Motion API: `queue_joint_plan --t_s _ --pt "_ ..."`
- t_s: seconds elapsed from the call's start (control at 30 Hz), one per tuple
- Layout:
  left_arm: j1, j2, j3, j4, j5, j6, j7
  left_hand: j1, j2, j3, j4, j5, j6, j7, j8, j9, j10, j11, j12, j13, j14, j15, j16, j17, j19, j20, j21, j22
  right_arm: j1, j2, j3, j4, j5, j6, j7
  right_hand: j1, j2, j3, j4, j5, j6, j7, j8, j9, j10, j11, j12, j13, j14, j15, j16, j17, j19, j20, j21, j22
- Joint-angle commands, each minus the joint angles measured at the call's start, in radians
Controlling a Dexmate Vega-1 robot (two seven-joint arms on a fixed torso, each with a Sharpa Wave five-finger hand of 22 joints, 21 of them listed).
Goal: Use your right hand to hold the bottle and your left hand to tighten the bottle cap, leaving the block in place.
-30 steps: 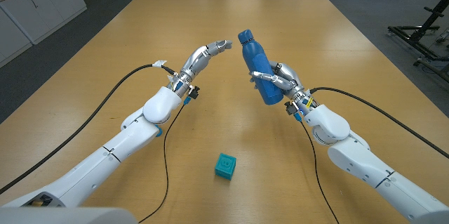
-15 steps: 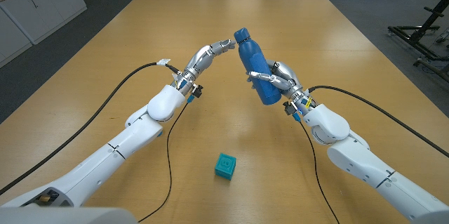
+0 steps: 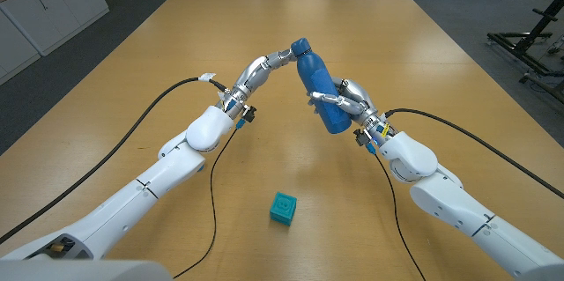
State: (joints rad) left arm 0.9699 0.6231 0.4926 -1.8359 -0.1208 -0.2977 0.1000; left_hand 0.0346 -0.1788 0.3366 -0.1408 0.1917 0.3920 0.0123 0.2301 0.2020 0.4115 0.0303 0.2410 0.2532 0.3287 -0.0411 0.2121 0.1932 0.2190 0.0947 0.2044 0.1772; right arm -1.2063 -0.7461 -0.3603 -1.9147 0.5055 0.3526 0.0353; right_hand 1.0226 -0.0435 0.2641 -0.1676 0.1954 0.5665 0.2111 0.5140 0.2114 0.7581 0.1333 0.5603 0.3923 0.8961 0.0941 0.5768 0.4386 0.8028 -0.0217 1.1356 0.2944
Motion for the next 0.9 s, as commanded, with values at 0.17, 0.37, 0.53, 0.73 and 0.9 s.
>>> queue_joint_plan --t_s 0.17,0.37,0.53,0.73,0.9 --pt "-0.016 -0.008 0.017 0.009 -0.005 0.017 -0.013 -0.013 0.004 -0.005 0.000 0.000 0.007 0.000 0.010 0.004 0.008 0.002 0.005 0.003 0.007 -0.002 0.004 0.003 0.005 0.001 0.002 0.002 -0.033 -0.017 0.015 -0.048 0.006 0.062 0.026 0.198 0.209 0.148 0.044 -0.002 0.318 -0.258 0.005 0.004 0.258 -0.254 -0.001 0.004 0.224 -0.303 0.003 0.003 0.066 -0.204 0.008 0.000" --pt "-0.025 -0.011 0.024 0.014 -0.005 0.022 -0.018 -0.013 0.006 -0.007 0.000 0.000 0.008 0.001 0.010 0.004 0.008 0.002 0.005 0.003 0.005 -0.002 0.003 0.003 0.005 0.001 0.001 0.002 -0.052 -0.032 0.030 -0.076 0.043 0.107 0.068 0.198 0.208 0.149 0.044 -0.002 0.318 -0.257 0.004 0.004 0.259 -0.254 -0.002 0.005 0.224 -0.303 0.002 0.004 0.066 -0.204 0.010 -0.001" --pt "-0.032 -0.013 0.029 0.017 -0.007 0.025 -0.023 -0.012 0.007 -0.007 0.000 0.001 0.008 0.001 0.010 0.004 0.008 0.001 0.005 0.003 0.006 -0.003 0.003 0.003 0.007 0.003 0.001 0.002 -0.059 -0.043 0.031 -0.092 0.078 0.131 0.114 0.198 0.209 0.150 0.044 -0.002 0.318 -0.259 0.004 0.004 0.260 -0.255 -0.002 0.006 0.225 -0.304 0.002 0.005 0.065 -0.204 0.011 -0.002" --pt "-0.035 -0.013 0.029 0.020 -0.013 0.026 -0.026 -0.012 0.009 -0.008 0.000 0.001 0.008 0.003 0.009 0.004 0.009 0.002 0.005 0.004 0.006 -0.003 0.002 0.003 0.007 0.005 0.001 0.002 -0.077 -0.052 0.045 -0.106 0.096 0.143 0.123 0.198 0.209 0.150 0.043 -0.002 0.319 -0.258 0.003 0.004 0.260 -0.254 -0.003 0.007 0.226 -0.304 0.001 0.006 0.066 -0.204 0.013 -0.003" --pt "-0.026 -0.010 0.024 0.019 -0.018 0.022 -0.021 -0.011 0.010 -0.009 0.000 0.001 0.007 0.003 0.009 0.004 0.008 0.003 0.005 0.004 0.007 -0.003 0.002 0.003 0.006 0.005 0.000 0.002 -0.085 -0.048 0.059 -0.101 0.063 0.104 0.064 0.198 0.208 0.151 0.042 -0.002 0.319 -0.259 0.003 0.004 0.261 -0.255 -0.004 0.007 0.226 -0.304 0.001 0.006 0.065 -0.204 0.015 -0.005"
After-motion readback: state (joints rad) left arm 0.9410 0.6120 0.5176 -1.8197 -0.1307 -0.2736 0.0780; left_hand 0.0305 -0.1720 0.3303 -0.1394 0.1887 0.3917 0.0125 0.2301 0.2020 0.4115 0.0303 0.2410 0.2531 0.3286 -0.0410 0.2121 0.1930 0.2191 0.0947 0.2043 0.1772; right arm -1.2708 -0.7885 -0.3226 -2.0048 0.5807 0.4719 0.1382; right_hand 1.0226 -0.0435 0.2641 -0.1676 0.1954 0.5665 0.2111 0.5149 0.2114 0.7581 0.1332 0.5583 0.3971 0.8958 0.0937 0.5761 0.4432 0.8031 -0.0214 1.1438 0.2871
